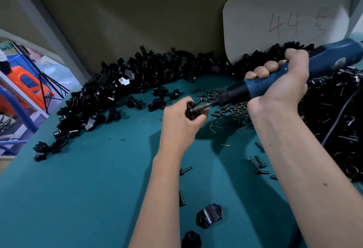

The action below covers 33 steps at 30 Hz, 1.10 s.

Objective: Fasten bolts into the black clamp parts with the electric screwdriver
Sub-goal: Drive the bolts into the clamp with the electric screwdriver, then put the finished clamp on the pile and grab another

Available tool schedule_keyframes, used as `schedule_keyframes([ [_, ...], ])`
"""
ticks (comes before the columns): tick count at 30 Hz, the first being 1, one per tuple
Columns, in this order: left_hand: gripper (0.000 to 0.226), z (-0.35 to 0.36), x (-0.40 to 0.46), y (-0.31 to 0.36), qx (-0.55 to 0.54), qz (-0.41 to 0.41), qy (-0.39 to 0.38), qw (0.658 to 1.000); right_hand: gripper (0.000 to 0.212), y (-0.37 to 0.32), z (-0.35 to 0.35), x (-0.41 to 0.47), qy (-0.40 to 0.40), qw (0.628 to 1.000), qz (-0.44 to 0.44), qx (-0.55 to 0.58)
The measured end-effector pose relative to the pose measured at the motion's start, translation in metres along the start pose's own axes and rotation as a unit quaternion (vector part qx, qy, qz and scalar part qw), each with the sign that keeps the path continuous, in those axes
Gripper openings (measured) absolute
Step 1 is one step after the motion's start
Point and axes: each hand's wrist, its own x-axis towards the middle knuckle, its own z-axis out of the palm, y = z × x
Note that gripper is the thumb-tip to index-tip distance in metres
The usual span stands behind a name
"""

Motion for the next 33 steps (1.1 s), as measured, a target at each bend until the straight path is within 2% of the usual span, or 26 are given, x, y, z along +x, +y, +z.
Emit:
schedule_keyframes([
  [1,0.041,0.001,-0.003,0.000,-0.009,-0.030,-0.027,0.999,0.028,-0.001,-0.001,-0.001,-0.030,1.000,0.003,-0.008],
  [3,0.038,0.001,-0.004,0.002,-0.018,-0.049,-0.032,0.998,0.030,-0.003,-0.001,-0.002,-0.081,0.996,0.016,-0.016],
  [6,0.040,-0.014,0.005,0.002,-0.033,-0.089,0.037,0.995,0.035,-0.010,-0.003,0.001,-0.119,0.989,0.077,0.049],
  [8,0.039,-0.026,0.009,-0.002,-0.111,-0.176,0.104,0.973,0.038,-0.013,-0.006,0.005,-0.118,0.987,0.098,0.043],
  [9,0.034,-0.032,0.009,-0.004,-0.210,-0.238,0.126,0.940,0.040,-0.012,-0.008,0.006,-0.109,0.989,0.102,0.007],
  [11,0.031,-0.040,0.009,-0.004,-0.421,-0.343,0.107,0.833,0.044,-0.007,-0.008,0.008,-0.090,0.985,0.112,-0.093],
  [13,0.036,-0.045,0.010,-0.005,-0.538,-0.398,0.070,0.739,0.043,0.001,-0.008,0.010,-0.083,0.967,0.133,-0.202],
  [15,0.027,-0.048,0.010,-0.005,-0.593,-0.423,0.040,0.684,0.038,0.011,-0.011,0.009,-0.101,0.931,0.151,-0.316],
  [18,0.019,-0.049,0.009,-0.003,-0.623,-0.436,-0.005,0.649,0.039,0.033,-0.021,0.003,-0.134,0.848,0.136,-0.494],
  [20,0.021,-0.049,0.008,-0.002,-0.624,-0.436,-0.025,0.648,0.036,0.046,-0.029,-0.001,-0.146,0.794,0.088,-0.583],
  [21,0.023,-0.049,0.008,-0.002,-0.621,-0.433,-0.028,0.653,0.035,0.050,-0.033,-0.003,-0.158,0.749,0.046,-0.642],
  [23,0.026,-0.047,0.008,0.001,-0.610,-0.418,-0.023,0.673,0.035,0.054,-0.037,-0.005,-0.182,0.622,-0.048,-0.760],
  [24,0.027,-0.046,0.008,0.003,-0.600,-0.405,-0.011,0.690,0.036,0.055,-0.038,-0.006,-0.186,0.576,-0.077,-0.792],
  [25,0.027,-0.044,0.008,0.004,-0.585,-0.390,0.008,0.711,0.037,0.057,-0.040,-0.007,-0.188,0.553,-0.086,-0.807],
  [28,0.024,-0.034,0.008,0.012,-0.502,-0.340,0.052,0.793,0.044,0.058,-0.044,-0.005,-0.187,0.522,-0.072,-0.829],
  [30,0.025,-0.026,0.007,0.021,-0.421,-0.302,0.077,0.852,0.043,0.054,-0.042,-0.002,-0.182,0.513,-0.108,-0.832],
  [31,0.027,-0.022,0.007,0.024,-0.382,-0.281,0.092,0.875,0.042,0.051,-0.039,-0.001,-0.183,0.531,-0.138,-0.816],
  [33,0.032,-0.014,0.007,0.034,-0.341,-0.242,0.116,0.901,0.043,0.041,-0.028,-0.003,-0.236,0.612,-0.148,-0.740],
])
